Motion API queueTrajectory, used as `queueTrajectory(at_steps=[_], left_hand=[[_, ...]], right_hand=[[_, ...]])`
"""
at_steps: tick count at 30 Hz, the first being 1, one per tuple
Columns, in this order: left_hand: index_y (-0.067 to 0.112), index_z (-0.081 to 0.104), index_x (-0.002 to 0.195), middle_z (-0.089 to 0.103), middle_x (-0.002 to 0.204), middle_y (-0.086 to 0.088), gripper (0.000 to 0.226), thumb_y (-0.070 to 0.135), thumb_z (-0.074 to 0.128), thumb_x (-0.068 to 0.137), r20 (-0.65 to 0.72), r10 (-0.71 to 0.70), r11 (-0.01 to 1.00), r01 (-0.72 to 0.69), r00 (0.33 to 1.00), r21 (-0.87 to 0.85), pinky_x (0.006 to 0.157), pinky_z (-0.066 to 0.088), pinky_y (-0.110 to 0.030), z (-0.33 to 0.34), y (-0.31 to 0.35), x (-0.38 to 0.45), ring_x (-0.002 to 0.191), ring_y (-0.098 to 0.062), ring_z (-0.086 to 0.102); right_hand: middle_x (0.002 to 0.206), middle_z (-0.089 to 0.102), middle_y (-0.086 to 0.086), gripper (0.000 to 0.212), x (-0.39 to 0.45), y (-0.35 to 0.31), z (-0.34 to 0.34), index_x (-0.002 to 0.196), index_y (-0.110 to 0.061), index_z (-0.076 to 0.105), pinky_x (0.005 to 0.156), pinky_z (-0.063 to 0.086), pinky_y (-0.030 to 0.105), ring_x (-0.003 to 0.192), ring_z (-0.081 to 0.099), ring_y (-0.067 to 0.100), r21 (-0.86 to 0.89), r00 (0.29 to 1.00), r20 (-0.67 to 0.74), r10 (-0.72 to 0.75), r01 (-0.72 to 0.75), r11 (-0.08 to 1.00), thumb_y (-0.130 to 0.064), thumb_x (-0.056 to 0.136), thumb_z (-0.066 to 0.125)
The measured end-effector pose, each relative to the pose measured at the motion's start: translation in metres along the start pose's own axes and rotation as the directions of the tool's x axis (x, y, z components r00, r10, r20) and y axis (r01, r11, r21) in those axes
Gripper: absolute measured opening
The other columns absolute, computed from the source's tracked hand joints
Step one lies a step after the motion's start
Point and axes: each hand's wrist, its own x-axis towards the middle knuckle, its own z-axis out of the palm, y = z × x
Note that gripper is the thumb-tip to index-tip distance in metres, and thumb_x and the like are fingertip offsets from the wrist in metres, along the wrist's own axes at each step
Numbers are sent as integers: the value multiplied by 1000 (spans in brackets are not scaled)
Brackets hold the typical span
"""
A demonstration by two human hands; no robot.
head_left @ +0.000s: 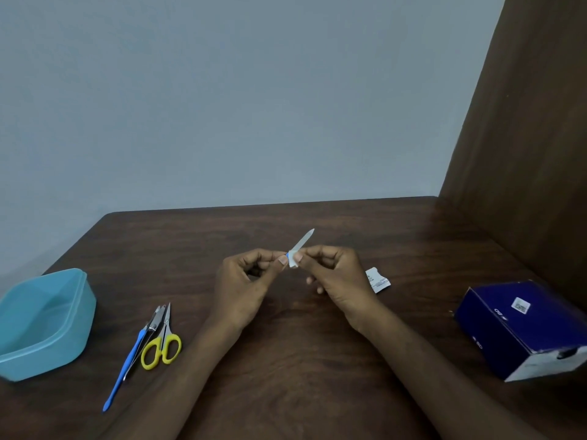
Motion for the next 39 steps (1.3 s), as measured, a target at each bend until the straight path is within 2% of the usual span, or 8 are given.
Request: queueTrajectory(at_steps=[5, 8, 13, 19, 25, 31, 35, 39], left_hand=[[19, 85, 94, 83, 84, 3, 4, 19, 81, 95, -19, -13, 1000, 13, 1000, -25, 64, 51, -16, 2, 3, -1, 70, -2, 72], [16, 85, 94, 83, 82, 2, 5, 19, 81, 95, -21, -7, 1000, 7, 1000, -13, 57, 48, -13, 1, 6, -2, 62, -6, 71], [22, 84, 91, 83, 79, 5, 3, 24, 83, 94, 32, 6, 999, -7, 999, 39, 66, 54, -30, 1, 3, -3, 63, -9, 70], [29, 84, 85, 80, 73, 6, 8, 28, 84, 93, 38, 44, 987, -50, 998, 155, 57, 45, -30, 1, 2, -5, 56, -8, 61], [24, 84, 88, 83, 85, 7, 7, 22, 82, 95, -14, 6, 991, -4, 1000, 136, 83, 60, -55, -1, 9, -7, 85, -17, 81], [23, 84, 92, 83, 82, 7, 4, 26, 83, 94, 28, -16, 974, 9, 999, 228, 83, 60, -50, 1, 12, -11, 82, -14, 80], [22, 84, 92, 83, 84, 6, 5, 26, 83, 94, 32, -41, 965, 32, 999, 260, 83, 61, -44, 5, 16, -14, 84, -21, 81], [22, 84, 91, 84, 86, 7, 5, 26, 82, 95, 38, -60, 962, 48, 997, 268, 80, 58, -33, 7, 15, -13, 81, -8, 77]], right_hand=[[93, 84, 2, 10, 1, -4, -4, 103, -13, 80, 49, 45, 25, 50, 57, 11, 136, 985, -169, 36, -13, 991, -20, 99, 75], [92, 83, 3, 9, -1, -4, -1, 101, -13, 81, 49, 46, 26, 50, 60, 12, 125, 989, -145, 33, -15, 992, -20, 97, 78], [85, 82, 1, 9, -5, -6, 4, 97, -18, 85, 49, 42, 23, 56, 63, 8, 94, 995, -93, 38, -29, 995, -25, 94, 80], [86, 81, -6, 9, 1, -8, 0, 97, -18, 84, 46, 39, 20, 54, 59, 7, 219, 986, -132, 105, -74, 973, -25, 95, 80], [88, 82, -7, 9, 2, -3, 4, 100, -18, 84, 48, 44, 20, 53, 60, 7, 251, 961, -246, 128, -65, 966, -25, 94, 81], [87, 83, -4, 11, -4, -1, 3, 97, -23, 86, 52, 45, 21, 56, 64, 6, 133, 995, -65, 70, -61, 989, -33, 92, 82], [84, 83, -4, 10, 0, 0, -1, 97, -19, 84, 50, 48, 23, 52, 63, 7, 162, 987, -134, 87, -65, 985, -28, 92, 83], [88, 83, -4, 11, 3, -1, -1, 101, -14, 81, 46, 47, 23, 47, 58, 9, 304, 966, -212, 151, -82, 949, -23, 95, 80]])
